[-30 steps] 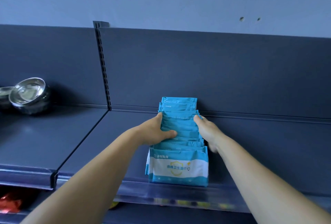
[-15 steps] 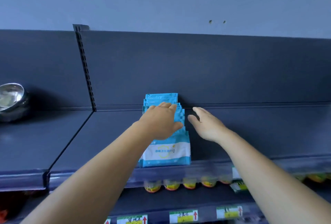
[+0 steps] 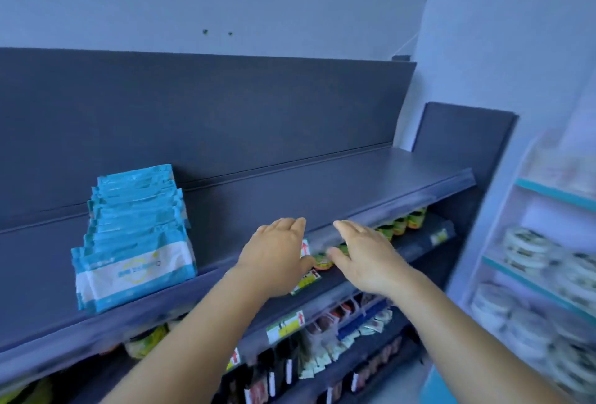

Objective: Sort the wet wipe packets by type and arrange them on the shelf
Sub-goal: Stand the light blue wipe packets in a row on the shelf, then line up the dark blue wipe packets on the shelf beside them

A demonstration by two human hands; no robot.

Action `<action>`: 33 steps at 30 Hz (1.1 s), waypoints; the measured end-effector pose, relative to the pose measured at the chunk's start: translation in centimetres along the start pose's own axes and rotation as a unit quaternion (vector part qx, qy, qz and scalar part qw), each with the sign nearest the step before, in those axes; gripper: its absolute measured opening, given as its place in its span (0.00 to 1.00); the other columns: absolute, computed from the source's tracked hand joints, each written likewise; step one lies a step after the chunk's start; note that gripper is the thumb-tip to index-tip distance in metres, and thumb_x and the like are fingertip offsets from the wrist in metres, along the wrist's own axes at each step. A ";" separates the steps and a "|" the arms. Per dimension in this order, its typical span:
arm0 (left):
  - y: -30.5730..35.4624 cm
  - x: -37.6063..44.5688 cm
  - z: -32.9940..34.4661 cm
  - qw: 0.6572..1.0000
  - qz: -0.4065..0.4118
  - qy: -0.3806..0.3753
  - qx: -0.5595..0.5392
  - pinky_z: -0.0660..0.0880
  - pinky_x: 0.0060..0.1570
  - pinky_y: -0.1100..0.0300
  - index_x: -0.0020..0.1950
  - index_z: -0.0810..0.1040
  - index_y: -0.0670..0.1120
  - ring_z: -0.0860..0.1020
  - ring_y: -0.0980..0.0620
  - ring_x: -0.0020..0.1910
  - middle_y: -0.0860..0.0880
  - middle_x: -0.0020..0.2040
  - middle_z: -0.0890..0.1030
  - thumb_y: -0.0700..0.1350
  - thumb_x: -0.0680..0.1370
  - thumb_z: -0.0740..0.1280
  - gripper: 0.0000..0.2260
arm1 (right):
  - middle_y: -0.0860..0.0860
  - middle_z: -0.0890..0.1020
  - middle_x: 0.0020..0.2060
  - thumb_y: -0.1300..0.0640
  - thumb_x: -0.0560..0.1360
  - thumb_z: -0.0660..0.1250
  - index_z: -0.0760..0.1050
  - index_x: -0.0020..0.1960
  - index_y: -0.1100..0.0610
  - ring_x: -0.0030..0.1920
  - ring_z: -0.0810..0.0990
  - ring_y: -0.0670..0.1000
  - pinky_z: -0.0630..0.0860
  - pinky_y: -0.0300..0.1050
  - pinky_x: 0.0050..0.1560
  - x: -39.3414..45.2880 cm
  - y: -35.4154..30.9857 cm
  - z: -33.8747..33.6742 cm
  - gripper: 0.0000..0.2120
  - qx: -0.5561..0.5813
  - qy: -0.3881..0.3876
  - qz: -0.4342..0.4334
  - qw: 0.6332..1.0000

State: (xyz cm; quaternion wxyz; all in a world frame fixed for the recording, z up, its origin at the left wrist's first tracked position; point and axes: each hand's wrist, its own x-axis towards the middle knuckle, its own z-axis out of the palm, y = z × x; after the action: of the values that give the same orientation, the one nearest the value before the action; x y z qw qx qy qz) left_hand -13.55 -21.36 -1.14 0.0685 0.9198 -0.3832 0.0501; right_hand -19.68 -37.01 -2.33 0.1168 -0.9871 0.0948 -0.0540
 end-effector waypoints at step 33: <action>53.3 -5.6 19.1 0.886 0.394 -0.229 -0.092 0.65 0.65 0.54 0.74 0.60 0.46 0.67 0.46 0.68 0.47 0.72 0.66 0.51 0.80 0.61 0.25 | 0.53 0.64 0.73 0.42 0.79 0.56 0.58 0.75 0.56 0.73 0.62 0.54 0.58 0.51 0.72 -46.1 36.6 3.8 0.29 0.021 -0.019 0.483 0.875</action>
State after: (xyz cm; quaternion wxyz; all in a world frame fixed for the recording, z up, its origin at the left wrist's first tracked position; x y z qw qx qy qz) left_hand -54.67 -57.72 -16.11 0.0375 0.6689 -0.7216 -0.1743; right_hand -70.59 -61.93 -18.70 0.1507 -0.8167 0.5565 0.0255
